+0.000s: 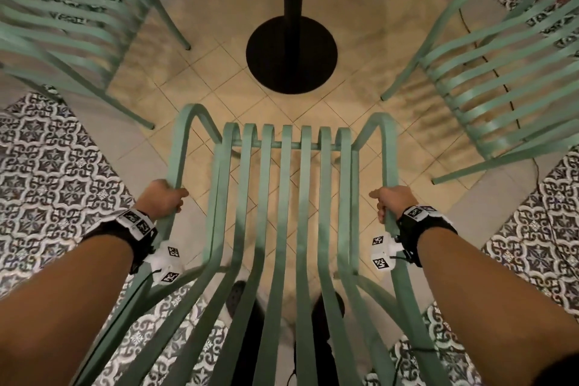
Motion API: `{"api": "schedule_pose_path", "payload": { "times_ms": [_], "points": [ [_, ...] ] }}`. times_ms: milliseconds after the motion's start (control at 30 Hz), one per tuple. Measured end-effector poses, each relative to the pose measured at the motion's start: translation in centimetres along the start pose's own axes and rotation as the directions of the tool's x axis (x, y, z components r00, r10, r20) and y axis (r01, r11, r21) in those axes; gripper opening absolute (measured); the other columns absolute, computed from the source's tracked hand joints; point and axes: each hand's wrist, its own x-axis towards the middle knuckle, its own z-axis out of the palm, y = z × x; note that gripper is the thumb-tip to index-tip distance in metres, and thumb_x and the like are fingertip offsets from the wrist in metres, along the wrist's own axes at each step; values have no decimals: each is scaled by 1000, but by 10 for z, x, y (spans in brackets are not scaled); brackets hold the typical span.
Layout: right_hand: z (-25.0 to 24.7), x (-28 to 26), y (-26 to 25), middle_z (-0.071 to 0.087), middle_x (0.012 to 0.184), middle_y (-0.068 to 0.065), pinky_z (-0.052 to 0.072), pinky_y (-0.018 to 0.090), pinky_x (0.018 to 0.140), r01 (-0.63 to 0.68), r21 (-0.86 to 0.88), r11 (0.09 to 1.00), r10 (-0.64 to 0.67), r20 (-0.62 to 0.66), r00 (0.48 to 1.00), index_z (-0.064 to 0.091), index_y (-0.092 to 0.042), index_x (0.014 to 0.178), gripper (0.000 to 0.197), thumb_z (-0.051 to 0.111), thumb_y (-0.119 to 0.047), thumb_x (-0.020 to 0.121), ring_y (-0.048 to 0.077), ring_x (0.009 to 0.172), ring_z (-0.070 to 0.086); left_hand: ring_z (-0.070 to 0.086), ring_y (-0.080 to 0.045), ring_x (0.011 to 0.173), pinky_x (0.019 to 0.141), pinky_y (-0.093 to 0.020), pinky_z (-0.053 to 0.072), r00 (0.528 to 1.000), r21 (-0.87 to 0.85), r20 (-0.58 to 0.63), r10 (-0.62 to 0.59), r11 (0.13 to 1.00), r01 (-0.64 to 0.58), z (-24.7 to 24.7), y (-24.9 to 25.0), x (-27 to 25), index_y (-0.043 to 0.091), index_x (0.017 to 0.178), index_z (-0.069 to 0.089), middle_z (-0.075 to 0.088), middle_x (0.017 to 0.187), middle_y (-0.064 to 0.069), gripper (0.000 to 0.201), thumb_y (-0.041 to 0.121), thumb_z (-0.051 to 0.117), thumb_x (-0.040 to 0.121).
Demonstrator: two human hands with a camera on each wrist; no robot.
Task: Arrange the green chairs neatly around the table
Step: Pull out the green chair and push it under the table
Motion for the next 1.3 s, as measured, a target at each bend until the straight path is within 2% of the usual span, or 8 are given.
{"api": "schedule_pose_path", "payload": {
  "times_ms": [67, 167, 267, 533, 733, 867, 1000, 1300],
  "points": [
    [-9, -11, -7, 63, 69, 13, 48, 30, 56, 33, -140, 990, -32, 15, 999, 62, 2, 89, 23, 72, -18, 82, 26, 54, 58, 65, -36, 87, 87, -46, 55, 998, 203, 27, 57, 977, -61, -15, 4, -26, -2, 99, 56, 65, 94, -18, 33, 26, 70, 88],
    [-25, -39, -23, 63, 109, 16, 51, 36, 78, 150, -391, 908, -125, 87, 988, 54, -2, 112, 48, 73, -34, 82, 32, 97, 61, 60, -33, 91, 83, -38, 47, 978, 365, 28, 208, 908, -204, -40, 10, -75, -1, 109, 62, 67, 106, -22, 36, 30, 67, 90],
    [-40, -88, -34, 53, 129, 16, 41, 31, 81, 270, -596, 756, -227, 149, 963, 41, -1, 133, 66, 68, -37, 85, 33, 115, 54, 64, -33, 94, 83, -37, 48, 943, 380, 29, 330, 869, -316, -58, 14, -135, 5, 105, 67, 72, 107, -20, 27, 28, 66, 91],
    [-49, -274, 8, 61, 107, 0, 47, 40, 87, 578, -647, 497, -409, 413, 814, 51, -22, 120, 45, 59, -52, 86, 24, 100, 58, 67, -16, 86, 80, -38, 55, 827, 320, 155, 540, 765, -559, -64, 2, -291, 22, 98, 67, 70, 96, 4, 14, 34, 60, 95],
    [-10, -374, 104, 59, 125, 4, 37, 47, 99, 610, -730, 308, -426, 468, 774, 50, -22, 125, 52, 44, -60, 90, 28, 115, 54, 68, -15, 85, 79, -38, 57, 741, 363, 282, 609, 647, -670, -56, -61, -358, 27, 93, 65, 71, 93, 9, 17, 41, 58, 94],
    [23, -383, 162, 55, 123, 7, 30, 48, 98, 572, -790, 222, -508, 407, 759, 47, -21, 127, 51, 30, -57, 96, 32, 116, 47, 66, -21, 89, 84, -42, 54, 747, 394, 316, 585, 636, -664, -39, -115, -363, 27, 100, 63, 68, 99, 2, 39, 62, 49, 91],
    [42, -376, 191, 54, 106, 6, 35, 48, 89, 551, -820, 151, -707, 300, 640, 53, -17, 116, 51, 23, -53, 97, 32, 95, 49, 50, -29, 106, 95, -50, 36, 715, 578, 280, 641, 481, -659, -12, -153, -361, 20, 112, 60, 60, 116, -3, 67, 69, 19, 91],
    [41, -348, 163, 53, 104, 5, 37, 47, 87, 551, -824, 130, -832, 212, 513, 54, -16, 106, 45, 29, -53, 97, 29, 89, 45, 49, -34, 110, 93, -55, 36, 672, 611, 135, 728, 473, -635, -5, -127, -336, 19, 104, 64, 63, 115, -3, 83, 76, 5, 88]
  ]
}}
